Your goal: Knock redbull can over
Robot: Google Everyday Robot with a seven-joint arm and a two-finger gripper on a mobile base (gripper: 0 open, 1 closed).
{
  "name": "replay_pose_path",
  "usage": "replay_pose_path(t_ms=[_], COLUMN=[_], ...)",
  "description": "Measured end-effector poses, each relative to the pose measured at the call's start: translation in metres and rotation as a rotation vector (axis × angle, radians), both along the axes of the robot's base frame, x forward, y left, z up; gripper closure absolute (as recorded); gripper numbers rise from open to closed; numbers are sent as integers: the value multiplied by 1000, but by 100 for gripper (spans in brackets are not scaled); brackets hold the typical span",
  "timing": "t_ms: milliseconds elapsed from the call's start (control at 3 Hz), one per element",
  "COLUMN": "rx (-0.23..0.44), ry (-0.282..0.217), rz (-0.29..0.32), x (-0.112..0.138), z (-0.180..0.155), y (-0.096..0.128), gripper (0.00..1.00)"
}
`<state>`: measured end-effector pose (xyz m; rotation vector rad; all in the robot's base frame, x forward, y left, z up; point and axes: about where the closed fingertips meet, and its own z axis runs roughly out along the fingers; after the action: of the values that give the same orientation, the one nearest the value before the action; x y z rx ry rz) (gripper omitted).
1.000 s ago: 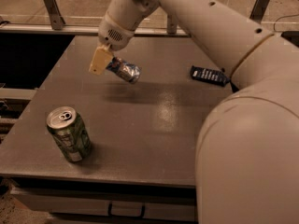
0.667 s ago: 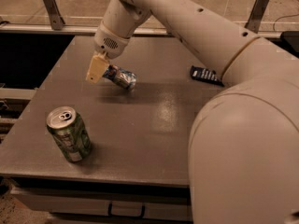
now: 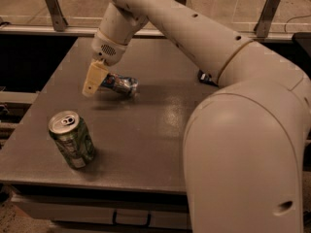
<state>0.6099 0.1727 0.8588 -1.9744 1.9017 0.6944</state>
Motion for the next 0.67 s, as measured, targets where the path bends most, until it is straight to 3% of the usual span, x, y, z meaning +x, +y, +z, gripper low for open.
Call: replay_pose_path(t_ms=[333,667], rx=[13,34], ry=[4,2], rz=[5,-1], x=[-1,0], z=[-1,1], y=[4,6], gripper=[0,0])
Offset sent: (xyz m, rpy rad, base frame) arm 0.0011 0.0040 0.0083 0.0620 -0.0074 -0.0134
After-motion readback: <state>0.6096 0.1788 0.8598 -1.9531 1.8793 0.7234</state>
